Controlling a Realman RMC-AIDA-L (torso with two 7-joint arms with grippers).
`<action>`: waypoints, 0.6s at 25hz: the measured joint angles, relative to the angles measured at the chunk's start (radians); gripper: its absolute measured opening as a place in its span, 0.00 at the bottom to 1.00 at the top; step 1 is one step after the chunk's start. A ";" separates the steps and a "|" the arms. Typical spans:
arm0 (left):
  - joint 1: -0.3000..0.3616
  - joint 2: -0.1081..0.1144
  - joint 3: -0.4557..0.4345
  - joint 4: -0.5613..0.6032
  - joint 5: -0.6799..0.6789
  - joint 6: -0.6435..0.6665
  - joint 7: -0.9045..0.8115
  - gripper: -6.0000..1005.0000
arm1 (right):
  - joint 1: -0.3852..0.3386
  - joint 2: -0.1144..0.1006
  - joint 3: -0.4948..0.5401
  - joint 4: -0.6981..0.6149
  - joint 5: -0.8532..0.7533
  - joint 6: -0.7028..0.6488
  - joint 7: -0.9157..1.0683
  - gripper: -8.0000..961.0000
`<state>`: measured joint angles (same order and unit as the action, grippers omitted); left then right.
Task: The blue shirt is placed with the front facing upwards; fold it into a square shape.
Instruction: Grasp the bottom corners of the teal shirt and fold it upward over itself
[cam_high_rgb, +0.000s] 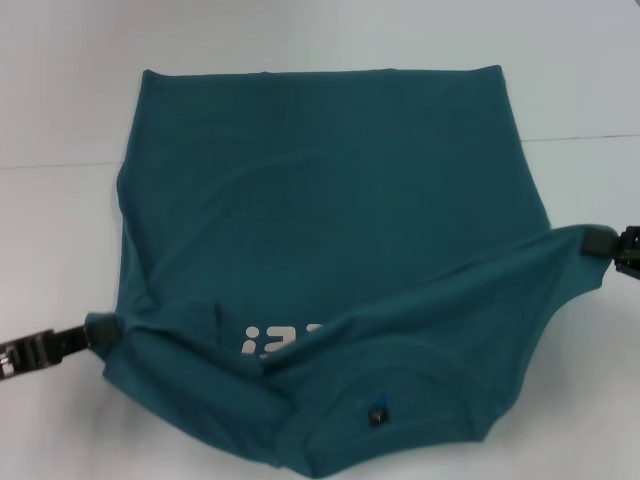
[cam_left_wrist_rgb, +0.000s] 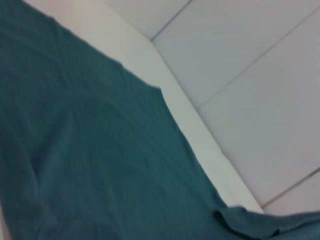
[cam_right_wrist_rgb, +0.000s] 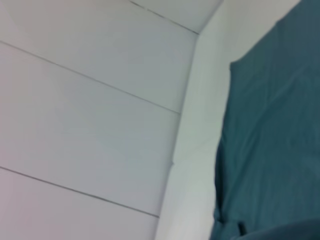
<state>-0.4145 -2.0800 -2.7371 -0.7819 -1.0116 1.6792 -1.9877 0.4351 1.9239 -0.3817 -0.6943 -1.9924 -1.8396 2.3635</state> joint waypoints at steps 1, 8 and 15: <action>-0.003 -0.002 0.000 0.003 -0.007 -0.010 0.004 0.01 | 0.000 0.000 0.006 0.004 0.005 0.000 -0.001 0.05; -0.011 -0.018 -0.005 0.011 -0.102 -0.063 0.043 0.01 | -0.010 0.003 0.064 0.009 0.017 -0.002 -0.010 0.05; -0.058 -0.014 -0.006 0.056 -0.149 -0.124 0.064 0.01 | -0.027 -0.004 0.130 0.010 0.018 0.000 -0.034 0.05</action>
<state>-0.4728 -2.0940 -2.7427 -0.7261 -1.1610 1.5554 -1.9236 0.4077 1.9200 -0.2522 -0.6840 -1.9744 -1.8392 2.3292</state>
